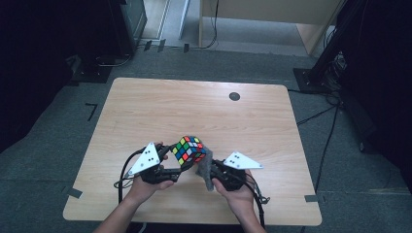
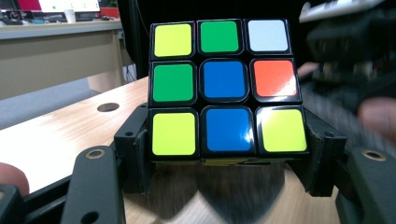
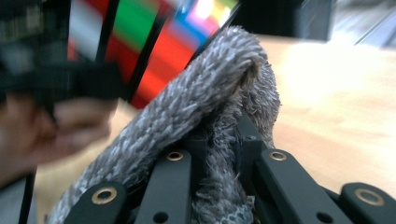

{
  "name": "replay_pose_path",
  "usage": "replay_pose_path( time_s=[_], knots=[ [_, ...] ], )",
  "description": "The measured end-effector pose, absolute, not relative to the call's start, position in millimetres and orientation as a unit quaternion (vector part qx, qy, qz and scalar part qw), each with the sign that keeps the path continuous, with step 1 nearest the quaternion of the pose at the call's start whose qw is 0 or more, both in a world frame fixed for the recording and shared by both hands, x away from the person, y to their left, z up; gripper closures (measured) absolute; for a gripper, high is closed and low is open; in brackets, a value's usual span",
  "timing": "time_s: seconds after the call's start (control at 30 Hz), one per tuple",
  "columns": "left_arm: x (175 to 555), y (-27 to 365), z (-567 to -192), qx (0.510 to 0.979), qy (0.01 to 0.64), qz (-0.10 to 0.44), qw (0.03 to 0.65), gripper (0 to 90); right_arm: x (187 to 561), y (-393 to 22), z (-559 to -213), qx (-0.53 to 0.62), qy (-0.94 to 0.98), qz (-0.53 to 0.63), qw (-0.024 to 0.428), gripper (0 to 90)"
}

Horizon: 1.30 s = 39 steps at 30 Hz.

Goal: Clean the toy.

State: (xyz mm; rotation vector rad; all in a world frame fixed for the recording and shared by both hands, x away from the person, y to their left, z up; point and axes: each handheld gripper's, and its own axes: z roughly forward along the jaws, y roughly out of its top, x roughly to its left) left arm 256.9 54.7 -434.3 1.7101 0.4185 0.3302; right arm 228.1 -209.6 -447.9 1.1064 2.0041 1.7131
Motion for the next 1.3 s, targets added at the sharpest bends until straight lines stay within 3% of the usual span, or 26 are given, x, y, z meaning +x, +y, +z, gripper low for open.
replay_pose_path(
  time_s=[0.1,0.27,0.57,0.8,1.1,1.3],
  knots=[
    [257,54,-434,0.743,0.182,0.138,0.630,34.2,225,-216,-441,0.381,0.674,0.612,0.162,80.6],
    [258,55,-434,0.743,0.185,0.139,0.628,34.2,227,-198,-454,0.355,0.724,0.579,0.123,80.4],
    [258,54,-436,0.744,0.185,0.135,0.627,34.2,227,-222,-441,0.384,0.665,0.619,0.162,80.5],
    [259,55,-434,0.739,0.189,0.129,0.634,34.2,227,-193,-461,0.351,0.726,0.580,0.117,80.3],
    [259,54,-437,0.743,0.188,0.129,0.629,34.2,228,-217,-447,0.381,0.674,0.616,0.145,80.4],
    [260,55,-436,0.743,0.190,0.133,0.628,34.2,228,-196,-460,0.356,0.728,0.575,0.112,80.1]
  ],
)
